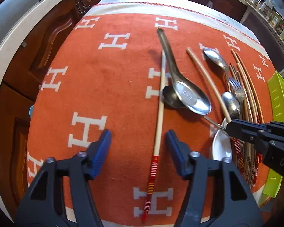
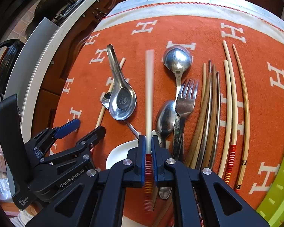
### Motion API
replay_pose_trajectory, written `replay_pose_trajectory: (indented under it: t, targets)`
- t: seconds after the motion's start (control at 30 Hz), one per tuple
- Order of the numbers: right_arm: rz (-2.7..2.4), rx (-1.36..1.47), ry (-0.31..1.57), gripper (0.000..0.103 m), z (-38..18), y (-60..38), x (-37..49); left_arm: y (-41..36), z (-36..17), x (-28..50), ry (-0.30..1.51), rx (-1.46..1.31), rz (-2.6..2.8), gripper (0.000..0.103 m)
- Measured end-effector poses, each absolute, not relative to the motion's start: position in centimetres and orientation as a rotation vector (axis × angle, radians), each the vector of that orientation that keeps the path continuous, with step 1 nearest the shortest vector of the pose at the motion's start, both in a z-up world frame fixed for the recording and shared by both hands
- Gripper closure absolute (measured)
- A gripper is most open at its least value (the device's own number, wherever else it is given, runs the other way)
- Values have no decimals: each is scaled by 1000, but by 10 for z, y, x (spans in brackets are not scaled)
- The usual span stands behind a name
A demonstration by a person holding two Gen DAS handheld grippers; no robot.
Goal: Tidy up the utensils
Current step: 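Reach the right gripper to a red-banded chopstick and close on it, then carry the chopstick into the green tray and open the right gripper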
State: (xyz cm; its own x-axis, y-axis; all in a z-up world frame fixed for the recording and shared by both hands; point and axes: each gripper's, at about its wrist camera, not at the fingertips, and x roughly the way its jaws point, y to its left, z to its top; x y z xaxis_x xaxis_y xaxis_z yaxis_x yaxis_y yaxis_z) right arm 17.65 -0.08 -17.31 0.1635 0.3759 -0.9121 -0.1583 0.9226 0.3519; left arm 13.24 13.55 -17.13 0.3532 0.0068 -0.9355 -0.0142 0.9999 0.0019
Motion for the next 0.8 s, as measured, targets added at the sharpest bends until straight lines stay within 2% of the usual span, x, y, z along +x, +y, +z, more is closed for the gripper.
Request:
replay_pose_trajectory:
  t: [0.03,0.1,0.37,0.57,0.8]
  targets:
    - [386,190,1352,97,-173,-1,176,134,-170,133,1205,-3,7,77]
    - [394,194,1343,97,-171,-2,173,132,-168,133,1209,1,3,98]
    - [406,238,1281,97,-143,-26,156,142,-156,123,1205,-81,7,99]
    - [385,286,1219,97,-113,-58,138,141,-110,99,1132,-110,-31,99]
    - [291,354,1146,97,-76,-127,101,81,-52,76,1036,-60,-187,99]
